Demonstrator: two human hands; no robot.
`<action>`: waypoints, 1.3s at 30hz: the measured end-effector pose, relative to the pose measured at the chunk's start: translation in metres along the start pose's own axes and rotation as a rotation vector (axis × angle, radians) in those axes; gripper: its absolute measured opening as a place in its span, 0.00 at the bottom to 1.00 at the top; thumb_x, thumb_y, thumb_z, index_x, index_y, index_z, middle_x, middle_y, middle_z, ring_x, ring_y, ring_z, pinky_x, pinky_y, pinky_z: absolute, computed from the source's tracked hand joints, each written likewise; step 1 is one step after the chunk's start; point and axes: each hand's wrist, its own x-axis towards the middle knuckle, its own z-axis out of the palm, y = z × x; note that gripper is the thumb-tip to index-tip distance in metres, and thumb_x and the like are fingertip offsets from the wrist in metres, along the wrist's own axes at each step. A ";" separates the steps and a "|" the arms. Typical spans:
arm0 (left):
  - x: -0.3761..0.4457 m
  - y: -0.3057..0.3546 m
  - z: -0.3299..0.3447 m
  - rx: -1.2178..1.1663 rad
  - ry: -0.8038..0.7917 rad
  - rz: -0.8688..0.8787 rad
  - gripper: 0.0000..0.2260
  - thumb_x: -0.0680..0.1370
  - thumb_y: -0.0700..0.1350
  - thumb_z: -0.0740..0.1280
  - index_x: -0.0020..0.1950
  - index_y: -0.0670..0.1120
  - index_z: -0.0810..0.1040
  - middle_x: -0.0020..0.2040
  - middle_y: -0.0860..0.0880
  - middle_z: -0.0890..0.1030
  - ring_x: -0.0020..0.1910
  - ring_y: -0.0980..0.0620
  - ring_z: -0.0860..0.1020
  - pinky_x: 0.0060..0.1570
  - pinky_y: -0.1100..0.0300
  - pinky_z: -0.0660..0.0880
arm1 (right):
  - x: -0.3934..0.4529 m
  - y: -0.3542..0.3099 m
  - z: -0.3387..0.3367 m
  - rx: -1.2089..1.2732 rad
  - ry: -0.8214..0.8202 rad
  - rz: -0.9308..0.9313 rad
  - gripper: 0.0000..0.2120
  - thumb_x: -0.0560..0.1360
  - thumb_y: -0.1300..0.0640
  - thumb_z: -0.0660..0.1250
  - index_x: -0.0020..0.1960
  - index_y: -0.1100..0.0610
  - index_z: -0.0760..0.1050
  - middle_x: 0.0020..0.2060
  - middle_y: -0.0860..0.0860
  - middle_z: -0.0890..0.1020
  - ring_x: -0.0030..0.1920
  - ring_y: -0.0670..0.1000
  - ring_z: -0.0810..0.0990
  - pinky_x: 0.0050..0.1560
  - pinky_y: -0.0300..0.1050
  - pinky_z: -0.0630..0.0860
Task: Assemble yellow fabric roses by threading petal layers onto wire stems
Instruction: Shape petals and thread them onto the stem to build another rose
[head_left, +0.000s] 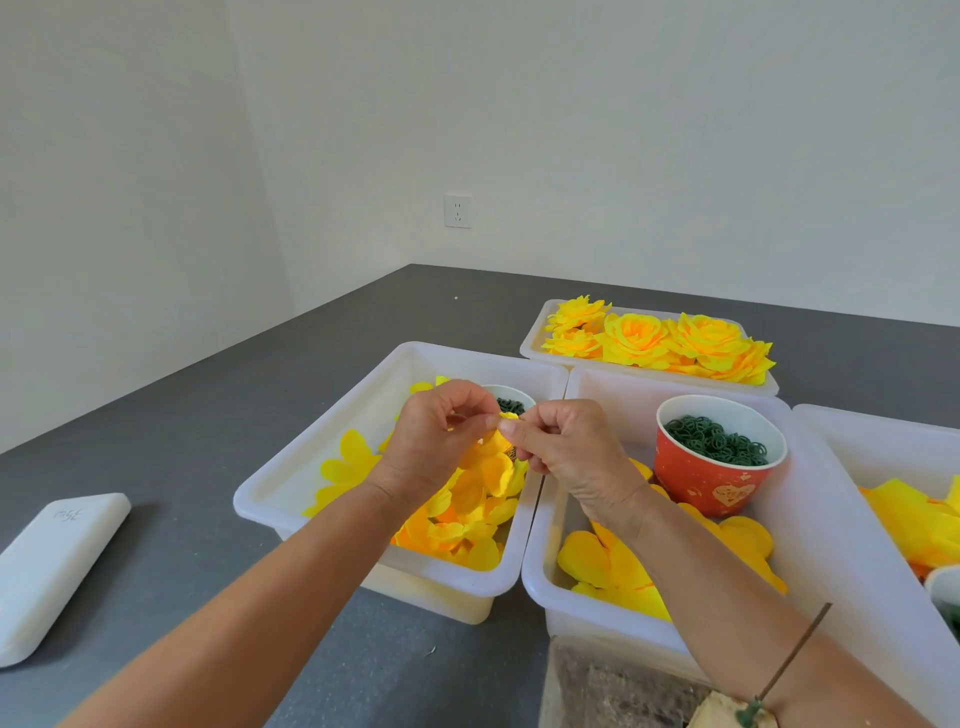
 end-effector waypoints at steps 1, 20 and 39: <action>0.000 0.000 0.000 -0.001 0.019 -0.001 0.11 0.74 0.33 0.68 0.37 0.48 0.78 0.31 0.57 0.77 0.31 0.61 0.73 0.34 0.68 0.71 | 0.000 -0.001 -0.001 0.061 -0.001 0.017 0.11 0.72 0.57 0.71 0.32 0.55 0.77 0.22 0.45 0.77 0.25 0.41 0.72 0.29 0.33 0.72; -0.004 0.004 0.003 -0.084 0.007 -0.023 0.06 0.70 0.34 0.73 0.41 0.45 0.83 0.35 0.55 0.81 0.34 0.61 0.76 0.36 0.65 0.73 | 0.002 0.003 -0.004 0.050 0.162 -0.048 0.06 0.70 0.65 0.72 0.37 0.57 0.77 0.29 0.50 0.80 0.30 0.44 0.79 0.33 0.38 0.77; -0.003 0.006 0.005 0.208 0.305 0.006 0.07 0.70 0.37 0.72 0.43 0.48 0.80 0.34 0.49 0.79 0.33 0.51 0.76 0.38 0.58 0.76 | 0.000 -0.001 -0.004 -0.142 0.133 -0.030 0.03 0.70 0.63 0.71 0.38 0.60 0.80 0.38 0.54 0.78 0.36 0.45 0.75 0.41 0.41 0.73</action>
